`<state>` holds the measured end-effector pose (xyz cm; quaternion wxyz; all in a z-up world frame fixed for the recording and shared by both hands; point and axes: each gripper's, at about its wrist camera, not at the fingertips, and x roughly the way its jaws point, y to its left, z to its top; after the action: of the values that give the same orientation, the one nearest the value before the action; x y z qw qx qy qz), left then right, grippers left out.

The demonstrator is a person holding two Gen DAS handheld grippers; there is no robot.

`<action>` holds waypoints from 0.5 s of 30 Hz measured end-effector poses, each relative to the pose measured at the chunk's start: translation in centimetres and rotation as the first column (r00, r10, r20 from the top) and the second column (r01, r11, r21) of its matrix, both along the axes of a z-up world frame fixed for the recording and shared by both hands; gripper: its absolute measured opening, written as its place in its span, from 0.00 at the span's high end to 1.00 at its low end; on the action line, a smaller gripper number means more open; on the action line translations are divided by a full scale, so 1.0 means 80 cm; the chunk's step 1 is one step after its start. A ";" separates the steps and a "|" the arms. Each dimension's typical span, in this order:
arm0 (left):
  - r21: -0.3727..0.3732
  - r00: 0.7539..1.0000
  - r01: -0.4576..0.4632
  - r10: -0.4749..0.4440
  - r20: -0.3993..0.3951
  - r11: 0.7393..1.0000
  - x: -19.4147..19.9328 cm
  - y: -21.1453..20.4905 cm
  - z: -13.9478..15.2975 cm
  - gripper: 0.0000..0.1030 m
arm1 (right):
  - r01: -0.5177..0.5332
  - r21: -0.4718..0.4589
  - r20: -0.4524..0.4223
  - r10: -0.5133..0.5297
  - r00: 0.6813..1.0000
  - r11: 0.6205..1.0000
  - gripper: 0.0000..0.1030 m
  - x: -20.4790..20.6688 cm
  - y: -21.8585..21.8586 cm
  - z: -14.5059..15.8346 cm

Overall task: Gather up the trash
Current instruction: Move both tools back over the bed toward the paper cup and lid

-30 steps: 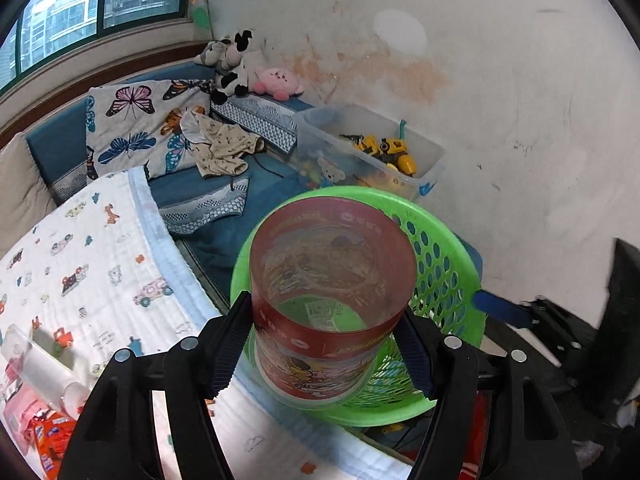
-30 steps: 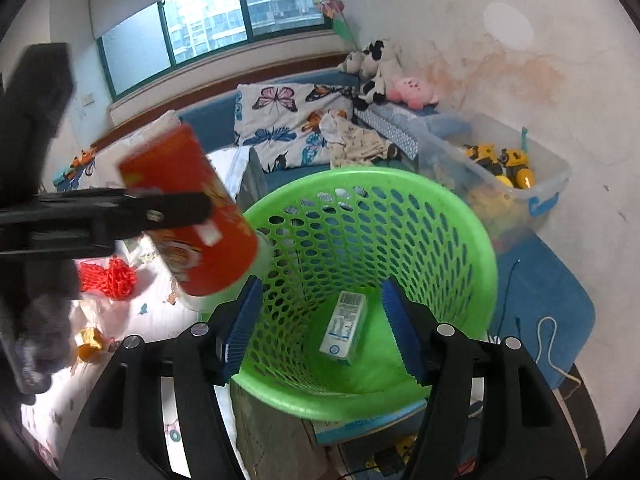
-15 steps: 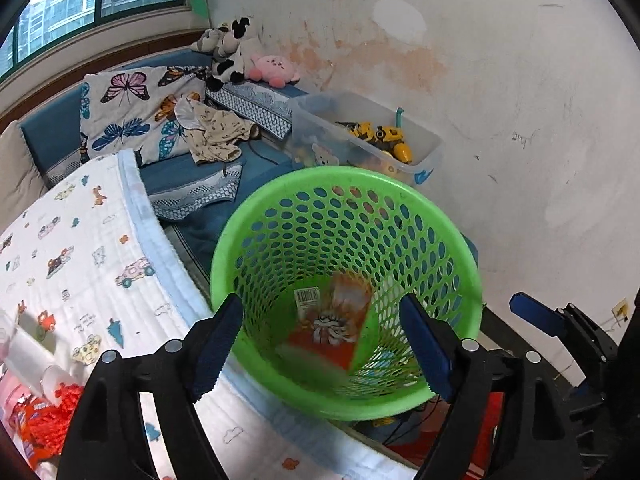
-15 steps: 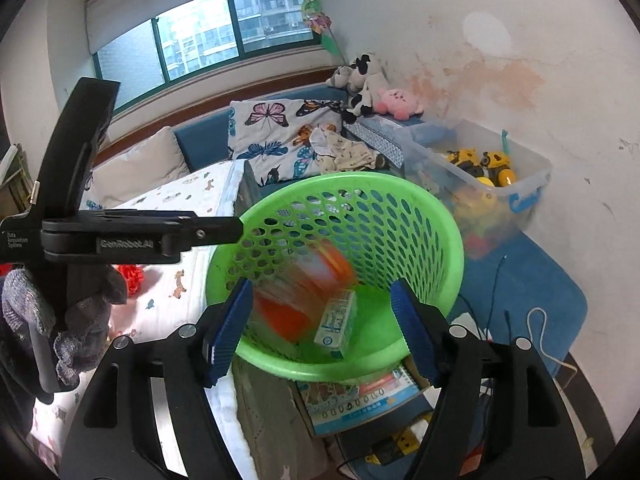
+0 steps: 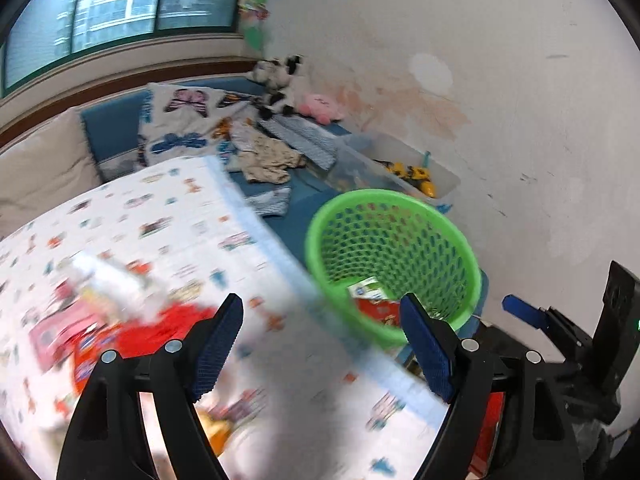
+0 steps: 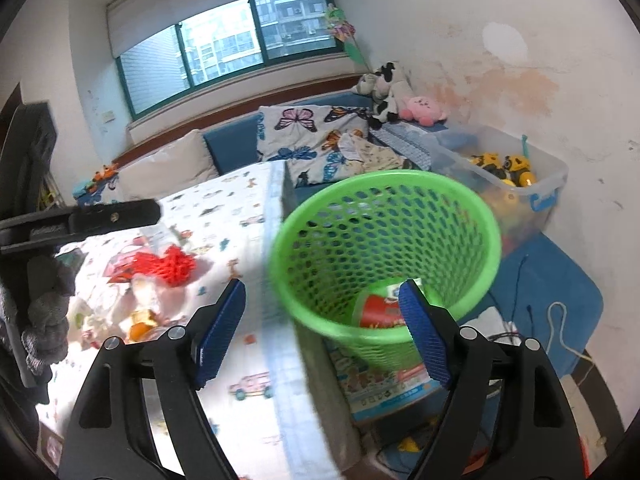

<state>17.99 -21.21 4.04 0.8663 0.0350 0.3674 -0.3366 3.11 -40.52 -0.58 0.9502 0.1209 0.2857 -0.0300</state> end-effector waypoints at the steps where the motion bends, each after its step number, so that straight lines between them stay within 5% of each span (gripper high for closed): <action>1: -0.004 1.000 -0.016 0.016 0.000 1.000 -0.004 0.015 -0.001 0.25 | -0.008 0.003 0.001 0.008 1.000 1.000 0.23 -0.001 0.007 0.001; 15: -0.009 0.957 -0.290 0.290 0.000 0.957 -0.041 0.206 -0.022 0.17 | -0.193 0.017 -0.035 0.193 0.981 0.981 0.14 0.010 0.111 -0.014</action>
<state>14.68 -4.73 2.26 0.9066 -0.0230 0.3666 -0.2077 3.91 -31.66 -1.68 0.9423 0.0986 0.3138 0.0619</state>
